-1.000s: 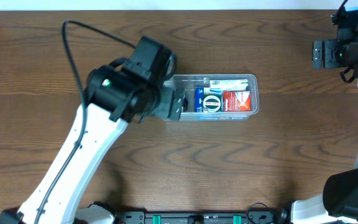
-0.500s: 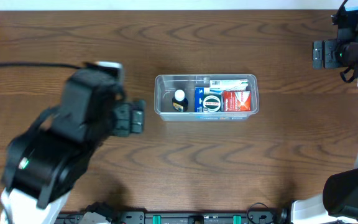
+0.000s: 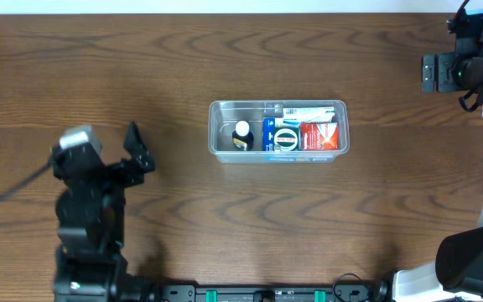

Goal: Pack container

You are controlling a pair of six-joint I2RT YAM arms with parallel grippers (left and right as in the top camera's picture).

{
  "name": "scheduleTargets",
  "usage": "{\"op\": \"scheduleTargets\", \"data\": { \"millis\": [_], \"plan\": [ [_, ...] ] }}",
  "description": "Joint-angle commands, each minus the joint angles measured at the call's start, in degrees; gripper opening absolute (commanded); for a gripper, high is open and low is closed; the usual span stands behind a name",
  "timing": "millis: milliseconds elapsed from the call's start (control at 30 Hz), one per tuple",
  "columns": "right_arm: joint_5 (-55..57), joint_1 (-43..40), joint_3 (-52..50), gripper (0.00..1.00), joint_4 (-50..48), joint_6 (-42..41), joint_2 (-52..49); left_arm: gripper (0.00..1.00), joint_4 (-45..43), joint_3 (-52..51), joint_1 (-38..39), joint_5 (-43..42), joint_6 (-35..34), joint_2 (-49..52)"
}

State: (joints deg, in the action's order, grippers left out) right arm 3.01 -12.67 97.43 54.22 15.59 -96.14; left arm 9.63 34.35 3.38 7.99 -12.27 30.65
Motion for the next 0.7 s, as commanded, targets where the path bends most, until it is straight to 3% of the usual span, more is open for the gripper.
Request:
{"op": "scheduleTargets", "data": {
  "millis": [0,100,267,667],
  "plan": [
    [-0.24,-0.11,0.26,0.99,0.02,-0.57,0.22,0.98,-8.11,-11.04,-2.49,-3.10,-0.50,-6.38],
    [-0.24,-0.13,0.26,0.99,0.02,-0.57,0.22,0.98,-13.42,-19.21,-3.56,-4.66,-0.50,-12.28],
    [-0.24,-0.11,0.26,0.99,0.02,-0.57,0.22,0.98,-14.05,-26.43,-4.63,-5.03,-1.16,-21.31],
    [-0.24,-0.11,0.26,0.99,0.02,-0.57,0.22,0.98,-12.98,-30.69,-6.36,-4.94,-0.85,-28.41]
  ]
}}
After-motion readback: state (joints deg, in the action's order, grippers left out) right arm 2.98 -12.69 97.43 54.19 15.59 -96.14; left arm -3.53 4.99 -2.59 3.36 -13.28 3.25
